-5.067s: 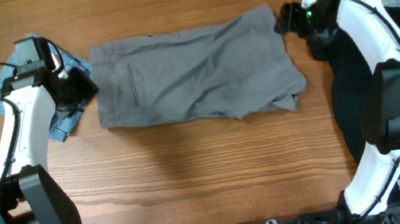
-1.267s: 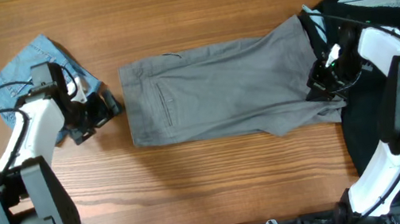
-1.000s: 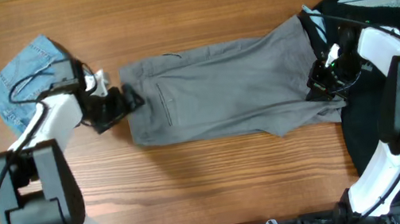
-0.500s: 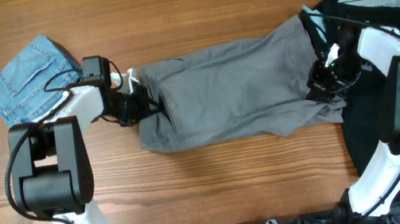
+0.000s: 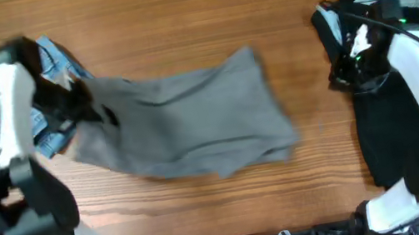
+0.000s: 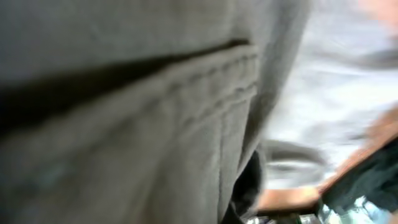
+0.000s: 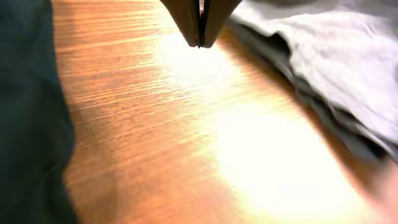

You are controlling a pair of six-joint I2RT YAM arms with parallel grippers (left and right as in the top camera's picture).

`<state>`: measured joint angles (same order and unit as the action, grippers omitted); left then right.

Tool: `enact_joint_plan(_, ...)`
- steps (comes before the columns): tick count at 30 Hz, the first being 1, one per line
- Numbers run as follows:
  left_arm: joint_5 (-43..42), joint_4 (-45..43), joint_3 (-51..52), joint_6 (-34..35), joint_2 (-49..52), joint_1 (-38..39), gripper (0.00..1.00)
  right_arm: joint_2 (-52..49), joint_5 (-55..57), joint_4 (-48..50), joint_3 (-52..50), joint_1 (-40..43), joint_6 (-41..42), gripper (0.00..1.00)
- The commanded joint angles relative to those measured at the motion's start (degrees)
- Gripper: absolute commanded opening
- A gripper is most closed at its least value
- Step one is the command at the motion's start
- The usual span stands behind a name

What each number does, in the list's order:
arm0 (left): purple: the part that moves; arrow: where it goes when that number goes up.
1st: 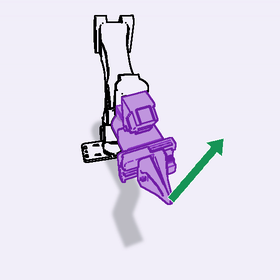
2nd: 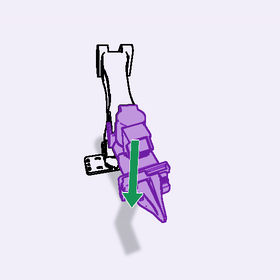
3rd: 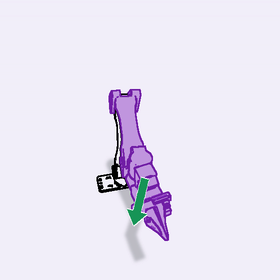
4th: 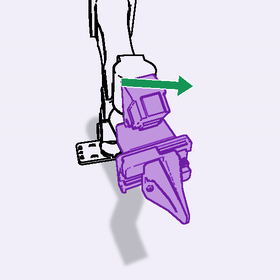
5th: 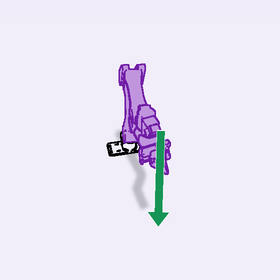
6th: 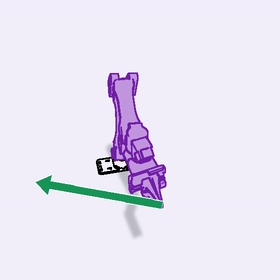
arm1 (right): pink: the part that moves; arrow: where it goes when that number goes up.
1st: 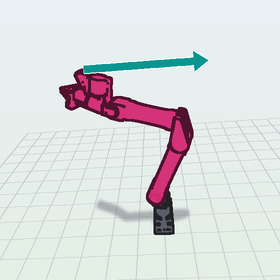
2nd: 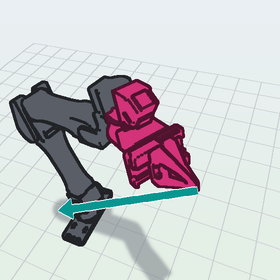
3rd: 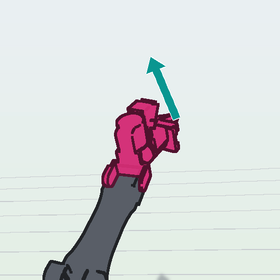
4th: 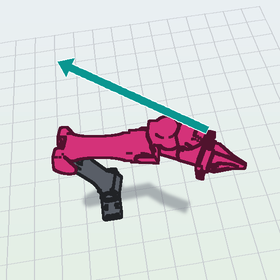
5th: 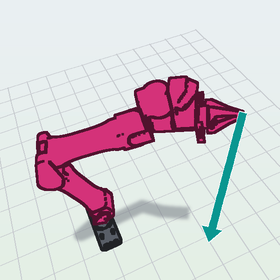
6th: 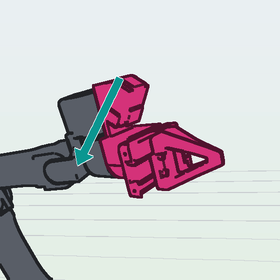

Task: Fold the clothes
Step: 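Fold the left end over toward the right with the left gripper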

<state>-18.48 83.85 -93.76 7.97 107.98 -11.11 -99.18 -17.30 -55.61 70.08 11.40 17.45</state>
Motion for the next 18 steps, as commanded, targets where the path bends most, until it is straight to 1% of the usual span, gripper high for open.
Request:
enact_joint_plan(1,3.3,4.1,-12.2,-1.6,-4.6,3.7,0.04,4.8,1.4,1.6,0.1,0.1,-0.8,0.05)
enact_joint_plan(6,3.8,1.5,-13.0,-1.4,-3.3,13.9,0.04,5.0,1.2,2.2,0.1,0.1,-0.8,0.05)
enact_joint_plan(9,7.7,-0.4,-13.0,2.7,0.0,19.3,0.04,5.0,1.2,2.0,0.1,0.1,-0.8,0.05)
enact_joint_plan(12,6.7,-1.7,-13.0,7.8,4.6,25.0,0.04,5.0,1.2,2.1,0.1,0.1,-0.9,0.05)
enact_joint_plan(14,5.7,-2.1,-13.0,8.5,7.1,29.1,0.04,5.0,1.2,2.1,0.1,0.1,-0.9,0.05)
enact_joint_plan(17,5.7,-3.8,-13.0,11.5,10.6,36.3,0.04,5.0,1.2,2.2,0.1,0.1,-0.9,0.05)
enact_joint_plan(18,5.7,-4.5,-13.0,12.3,11.4,38.3,0.06,5.0,1.2,2.2,0.1,0.1,-0.9,0.05)
